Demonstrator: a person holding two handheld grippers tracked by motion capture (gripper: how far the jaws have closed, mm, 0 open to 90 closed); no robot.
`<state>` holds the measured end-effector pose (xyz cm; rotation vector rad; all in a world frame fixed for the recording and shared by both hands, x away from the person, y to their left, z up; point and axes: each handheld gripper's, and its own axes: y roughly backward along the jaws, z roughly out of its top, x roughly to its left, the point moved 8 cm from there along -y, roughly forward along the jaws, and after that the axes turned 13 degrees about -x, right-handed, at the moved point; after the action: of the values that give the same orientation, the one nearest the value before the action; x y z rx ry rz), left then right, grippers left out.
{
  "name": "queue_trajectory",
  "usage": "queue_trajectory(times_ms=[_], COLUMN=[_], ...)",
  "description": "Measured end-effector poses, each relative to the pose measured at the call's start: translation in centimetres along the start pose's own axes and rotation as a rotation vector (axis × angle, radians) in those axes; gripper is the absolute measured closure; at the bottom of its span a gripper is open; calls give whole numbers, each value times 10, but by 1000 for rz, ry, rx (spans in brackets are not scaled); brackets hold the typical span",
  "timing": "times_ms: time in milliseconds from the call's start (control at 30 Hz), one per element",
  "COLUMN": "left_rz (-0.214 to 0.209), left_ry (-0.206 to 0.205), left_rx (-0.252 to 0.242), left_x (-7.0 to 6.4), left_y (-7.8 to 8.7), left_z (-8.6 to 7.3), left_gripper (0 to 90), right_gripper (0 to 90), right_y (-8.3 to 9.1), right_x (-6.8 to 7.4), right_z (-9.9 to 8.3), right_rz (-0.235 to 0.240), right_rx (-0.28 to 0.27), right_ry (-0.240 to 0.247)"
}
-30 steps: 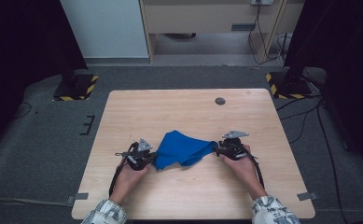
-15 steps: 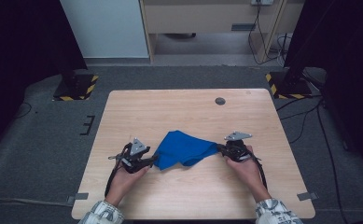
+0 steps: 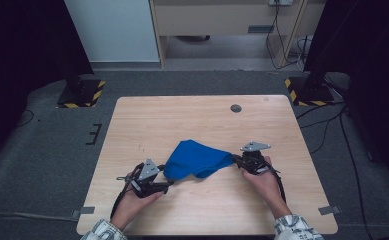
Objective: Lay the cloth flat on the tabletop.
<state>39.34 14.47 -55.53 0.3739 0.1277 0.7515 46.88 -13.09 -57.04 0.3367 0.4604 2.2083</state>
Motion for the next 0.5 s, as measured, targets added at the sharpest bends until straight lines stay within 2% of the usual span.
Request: queue_trajectory(times_ms=[167, 300, 400, 500], left_rz=[5, 3, -11, -7], left_ry=[-38, -52, -62, -75], left_rx=[31, 66, 72, 78], left_x=[-4, -4, -6, -5], left_y=[-7, -12, -14, -14], left_z=[-7, -13, -14, -13], left_gripper=[263, 292, 419, 557], right_gripper=[876, 876, 876, 876], right_y=[0, 0, 1, 0], right_x=[1, 1, 2, 2], right_z=[0, 0, 0, 1], right_rz=[2, 5, 7, 7], right_rx=[-3, 0, -2, -7], right_ry=[-2, -3, -6, -1])
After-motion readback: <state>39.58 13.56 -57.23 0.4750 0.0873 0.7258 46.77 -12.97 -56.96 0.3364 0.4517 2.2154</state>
